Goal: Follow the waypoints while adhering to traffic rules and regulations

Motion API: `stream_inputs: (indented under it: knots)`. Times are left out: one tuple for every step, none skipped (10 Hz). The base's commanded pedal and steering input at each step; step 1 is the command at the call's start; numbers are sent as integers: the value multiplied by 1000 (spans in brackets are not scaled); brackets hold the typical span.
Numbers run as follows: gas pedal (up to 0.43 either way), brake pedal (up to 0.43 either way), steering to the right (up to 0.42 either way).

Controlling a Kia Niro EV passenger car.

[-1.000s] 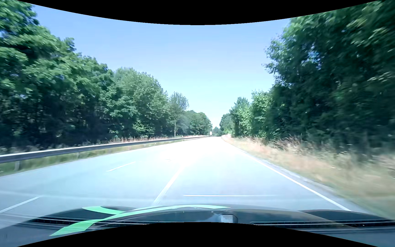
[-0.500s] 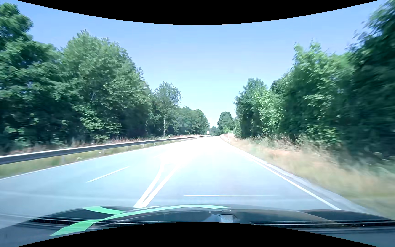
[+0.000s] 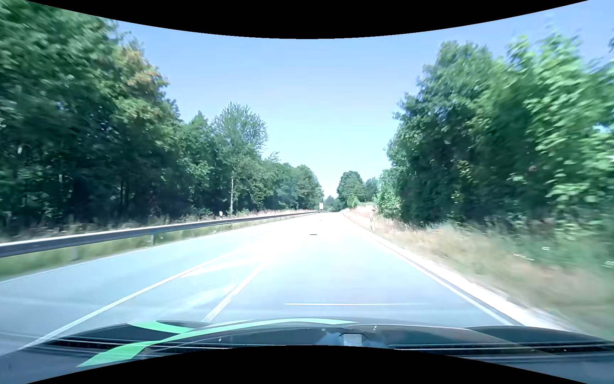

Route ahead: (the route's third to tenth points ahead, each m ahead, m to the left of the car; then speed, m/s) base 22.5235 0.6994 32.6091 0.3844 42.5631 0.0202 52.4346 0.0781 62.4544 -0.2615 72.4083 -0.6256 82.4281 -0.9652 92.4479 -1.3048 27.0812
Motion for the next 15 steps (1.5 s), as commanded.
stream_inputs:
  knots:
    - [260,0,1]
    - [268,0,1]
    - [280,0,1]
    - [287,0,1]
    - [319,0,1]
    - [339,0,2]
    - [350,0,2]
    - [358,0,2]
    - [358,0,3]
    - [358,0,3]
    - [331,0,3]
    - [331,0,3]
    - [331,0,3]
    - [331,0,3]
    - [331,0,3]
